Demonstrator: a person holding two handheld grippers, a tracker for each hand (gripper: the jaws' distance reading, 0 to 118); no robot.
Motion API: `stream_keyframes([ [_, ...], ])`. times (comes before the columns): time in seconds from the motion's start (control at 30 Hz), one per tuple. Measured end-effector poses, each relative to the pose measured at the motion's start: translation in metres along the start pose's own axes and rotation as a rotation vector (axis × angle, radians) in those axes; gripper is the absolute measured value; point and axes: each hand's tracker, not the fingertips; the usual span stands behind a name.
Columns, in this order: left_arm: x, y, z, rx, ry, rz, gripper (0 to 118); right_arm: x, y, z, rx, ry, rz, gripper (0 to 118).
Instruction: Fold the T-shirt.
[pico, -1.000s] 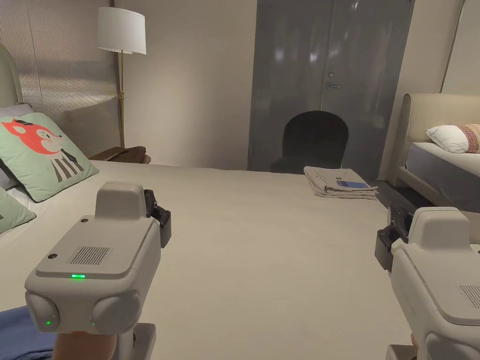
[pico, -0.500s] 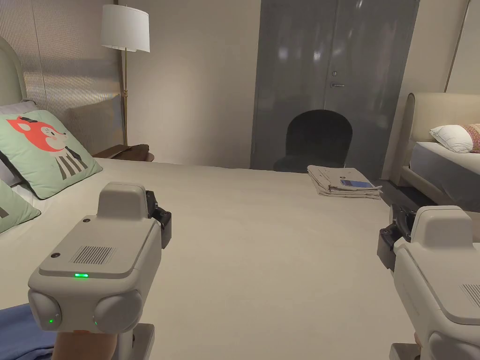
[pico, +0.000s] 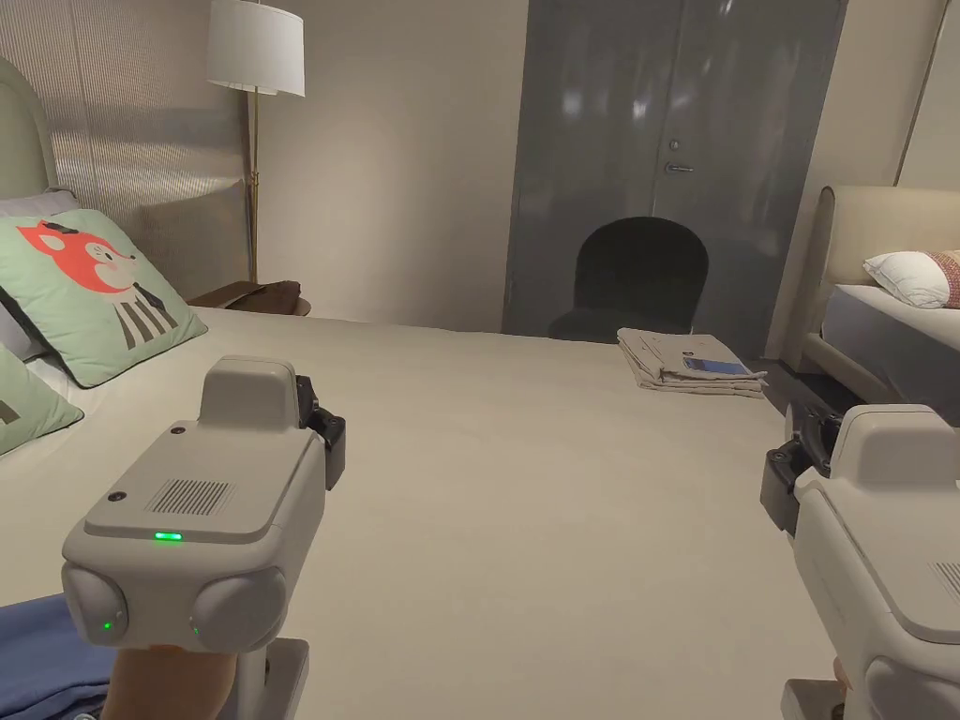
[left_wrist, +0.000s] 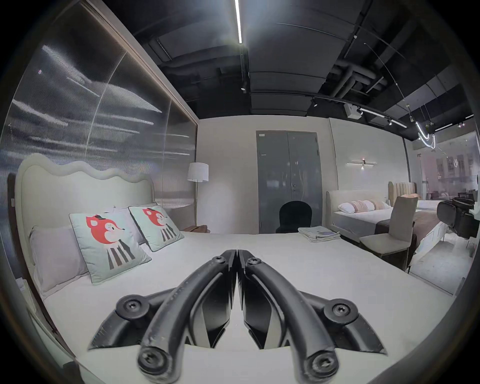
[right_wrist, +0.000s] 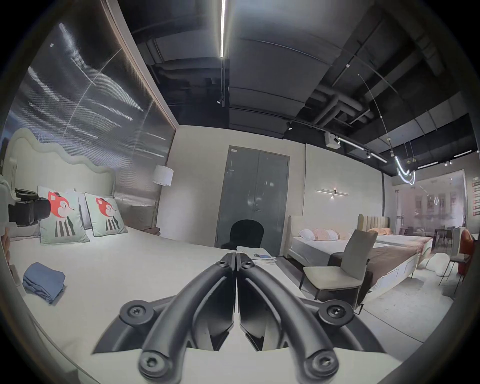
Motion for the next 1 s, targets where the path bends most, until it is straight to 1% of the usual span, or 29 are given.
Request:
stream_keyframes([
  [1.0,-0.0041,-0.0017,0.0003,-0.002,0.01,-0.007,0,-0.0041,0.0004,0.0021,-0.002,0.012,-0.005,0],
])
